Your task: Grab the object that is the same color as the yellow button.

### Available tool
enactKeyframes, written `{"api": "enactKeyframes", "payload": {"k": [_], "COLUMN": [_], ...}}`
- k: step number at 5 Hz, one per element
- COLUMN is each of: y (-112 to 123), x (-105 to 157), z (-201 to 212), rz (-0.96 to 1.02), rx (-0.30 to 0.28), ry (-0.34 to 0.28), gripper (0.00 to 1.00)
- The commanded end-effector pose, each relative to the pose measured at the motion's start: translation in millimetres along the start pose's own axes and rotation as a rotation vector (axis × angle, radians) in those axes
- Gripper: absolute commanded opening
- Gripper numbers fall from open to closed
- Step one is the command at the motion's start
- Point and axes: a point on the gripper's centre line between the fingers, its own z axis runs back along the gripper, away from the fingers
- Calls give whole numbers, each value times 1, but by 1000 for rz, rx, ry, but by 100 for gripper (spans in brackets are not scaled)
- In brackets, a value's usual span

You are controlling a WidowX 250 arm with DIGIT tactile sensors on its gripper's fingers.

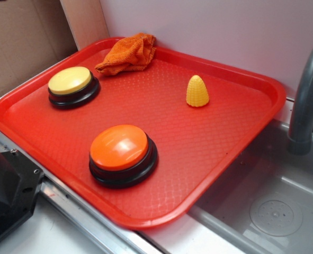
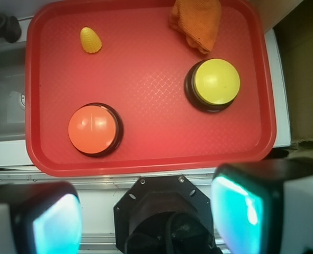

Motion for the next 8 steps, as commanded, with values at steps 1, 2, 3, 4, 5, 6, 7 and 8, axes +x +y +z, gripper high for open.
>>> {"api": "enactKeyframes", "payload": {"k": [1, 2, 3, 4, 5, 6, 7, 8], "y": [0, -28, -55, -68, -76, -81, -86, -86], "x": [0, 45, 91, 143, 181, 196, 197, 188], "z": [0, -48, -89, -111, -133, -155, -177, -199], "rz": [0, -143, -206, -171, -187, -187, -199, -215], "rx": [0, 57, -19, -39, -34, -24, -27, -24], "ry": [0, 56, -18, -96, -128, -112, -57, -17], "gripper": [100, 100, 100, 100, 100, 100, 100, 100]}}
